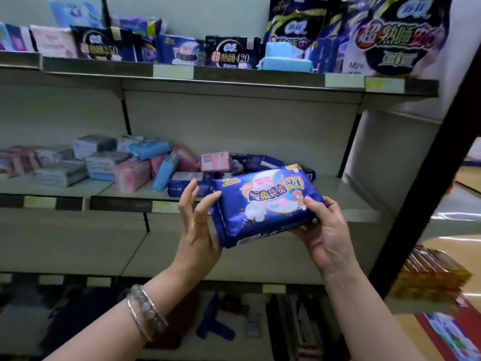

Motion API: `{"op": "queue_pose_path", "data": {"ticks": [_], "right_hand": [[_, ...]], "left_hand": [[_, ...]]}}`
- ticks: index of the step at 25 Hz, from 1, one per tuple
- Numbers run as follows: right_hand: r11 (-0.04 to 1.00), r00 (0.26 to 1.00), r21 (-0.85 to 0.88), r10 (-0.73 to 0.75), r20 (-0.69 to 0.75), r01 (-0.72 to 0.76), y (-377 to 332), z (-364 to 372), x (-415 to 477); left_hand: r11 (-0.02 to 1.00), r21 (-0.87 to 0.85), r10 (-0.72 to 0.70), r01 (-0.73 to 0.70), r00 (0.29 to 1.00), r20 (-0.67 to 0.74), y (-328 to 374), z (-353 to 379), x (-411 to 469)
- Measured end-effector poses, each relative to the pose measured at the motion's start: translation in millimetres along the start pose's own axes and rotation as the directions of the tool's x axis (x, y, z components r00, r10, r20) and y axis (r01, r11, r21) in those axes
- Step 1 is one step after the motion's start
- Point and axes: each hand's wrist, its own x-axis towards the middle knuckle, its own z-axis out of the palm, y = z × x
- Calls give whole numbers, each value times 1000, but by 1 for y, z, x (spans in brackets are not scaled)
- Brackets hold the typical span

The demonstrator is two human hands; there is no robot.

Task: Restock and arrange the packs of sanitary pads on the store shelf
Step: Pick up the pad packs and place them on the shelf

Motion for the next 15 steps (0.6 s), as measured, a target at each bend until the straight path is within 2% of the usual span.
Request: {"op": "queue_pose_path", "data": {"ticks": [2, 3, 4, 5, 6, 7, 8, 9, 12, 15], "right_hand": [[998, 998, -9, -58, -38, 57, -5, 0, -17], [996, 995, -16, -84, -49, 84, -8, 0, -23], [993, 992, -16, -115, -53, 115, -10, 0, -29], [990, 988, -13, -143, -54, 143, -12, 0, -34], [986, 985, -6, -168, -49, 168, -13, 0, -37], [982, 981, 1, -190, -39, 190, -15, 0, -41], [977, 977, 7, -211, -19, 211, -17, -1, -45], [975, 975, 9, -223, 5, 223, -20, -2, -48], [970, 966, 11, -243, 91, 243, -29, -14, -52], [968, 964, -56, -238, 122, 246, -43, -36, -50]], "left_hand": [[957, -147, -246, 250, 968, 46, 8, -8, -11], [878, -275, -383, 391, 920, 85, 14, -13, -12], [737, -423, -520, 527, 842, 142, 24, -18, -8], [537, -562, -615, 629, 748, 249, 33, -23, -3], [323, -637, -647, 700, 654, 391, 41, -25, 0], [175, -655, -610, 735, 603, 514, 50, -25, 1], [115, -641, -553, 759, 585, 593, 57, -24, 0], [120, -627, -519, 770, 587, 621, 64, -22, 0], [230, -613, -526, 756, 626, 576, 79, -10, -2], [226, -660, -550, 716, 653, 520, 83, 7, -2]]}}
